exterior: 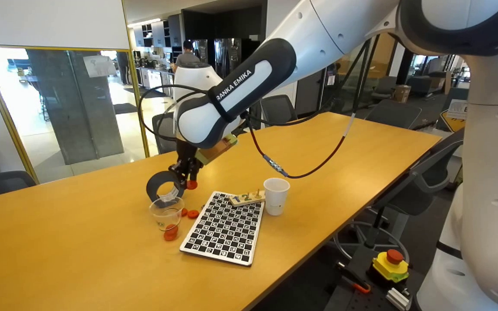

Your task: Put the blue block in the white cup and the orange blocks in the transparent cup

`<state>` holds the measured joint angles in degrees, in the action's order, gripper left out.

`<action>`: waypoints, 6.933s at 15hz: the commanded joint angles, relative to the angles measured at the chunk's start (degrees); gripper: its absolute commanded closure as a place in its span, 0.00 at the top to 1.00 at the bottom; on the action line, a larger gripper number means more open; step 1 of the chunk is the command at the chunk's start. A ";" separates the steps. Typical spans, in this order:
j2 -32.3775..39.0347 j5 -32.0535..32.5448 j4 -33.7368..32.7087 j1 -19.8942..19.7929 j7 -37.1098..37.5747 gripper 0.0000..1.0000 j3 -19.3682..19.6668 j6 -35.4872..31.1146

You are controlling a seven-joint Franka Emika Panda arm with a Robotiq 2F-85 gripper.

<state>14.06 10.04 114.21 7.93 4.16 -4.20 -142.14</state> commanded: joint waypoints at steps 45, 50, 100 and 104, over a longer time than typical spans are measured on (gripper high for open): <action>15.55 -0.07 -10.59 -3.53 -12.19 1.00 0.46 2.02; 17.26 -1.92 -11.00 -4.24 -14.91 1.00 -0.80 0.38; 7.21 -5.38 -11.23 0.15 -15.03 0.17 -5.20 7.46; 6.71 -6.88 -10.92 -0.22 -18.42 0.17 -6.31 10.02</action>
<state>22.87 5.47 102.29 8.67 -10.83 -9.16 -134.23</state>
